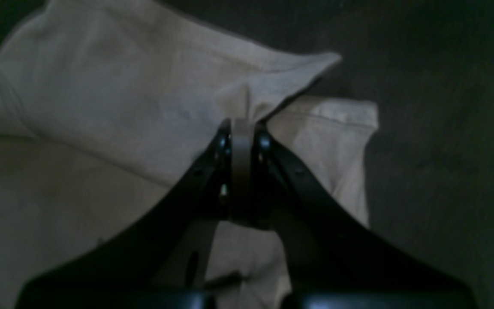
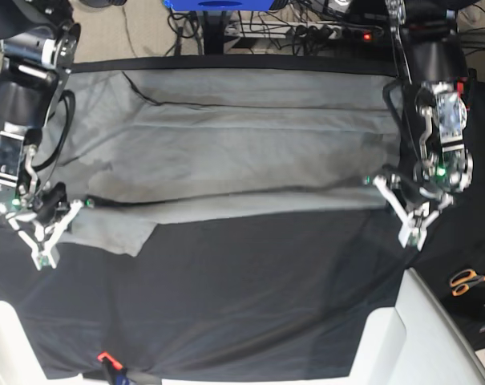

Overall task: Fold the T-shirt properly
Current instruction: 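Drag the folded shirt with both grippers toward the robot's base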

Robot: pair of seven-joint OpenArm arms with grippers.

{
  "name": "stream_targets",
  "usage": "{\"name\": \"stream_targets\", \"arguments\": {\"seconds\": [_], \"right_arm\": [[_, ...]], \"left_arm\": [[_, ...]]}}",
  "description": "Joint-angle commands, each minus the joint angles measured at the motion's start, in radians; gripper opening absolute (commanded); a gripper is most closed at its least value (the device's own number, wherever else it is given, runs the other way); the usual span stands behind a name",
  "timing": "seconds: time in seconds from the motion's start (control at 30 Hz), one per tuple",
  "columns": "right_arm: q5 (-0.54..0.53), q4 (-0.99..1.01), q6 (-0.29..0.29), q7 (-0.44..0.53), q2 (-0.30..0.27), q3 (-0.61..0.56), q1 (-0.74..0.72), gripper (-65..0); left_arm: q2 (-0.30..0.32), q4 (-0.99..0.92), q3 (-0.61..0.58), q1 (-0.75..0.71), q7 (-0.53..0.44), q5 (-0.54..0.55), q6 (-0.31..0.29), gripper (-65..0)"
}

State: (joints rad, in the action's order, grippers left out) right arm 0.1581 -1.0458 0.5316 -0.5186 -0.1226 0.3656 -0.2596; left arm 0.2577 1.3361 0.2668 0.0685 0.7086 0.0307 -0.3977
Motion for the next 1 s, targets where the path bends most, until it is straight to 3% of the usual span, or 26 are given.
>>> {"name": "stream_targets", "arguments": {"seconds": [0.0,0.13,0.5,0.97], "right_arm": [[-0.010,-0.043,-0.005,0.007,-0.012,0.002,-0.013,-65.0],[-0.010,-0.120,-0.005,-0.025,-0.007,0.002,0.039,-65.0],[-0.010,-0.262,-0.005,-0.099,-0.004,0.003,0.156,-65.0],[-0.009,-0.383,0.005,-0.130,0.051,0.059,0.280,-65.0]], "left_arm": [[0.015,0.024,0.007,0.011,-0.016,0.005,0.000,-65.0],[0.042,0.027,0.006,-0.022,-0.016,0.007,-0.002,-65.0],[0.044,0.161,0.004,-0.147,-0.016,0.007,-0.002,-65.0],[0.044,0.286,0.004,-0.267,-0.016,0.005,-0.002,-65.0]]}}
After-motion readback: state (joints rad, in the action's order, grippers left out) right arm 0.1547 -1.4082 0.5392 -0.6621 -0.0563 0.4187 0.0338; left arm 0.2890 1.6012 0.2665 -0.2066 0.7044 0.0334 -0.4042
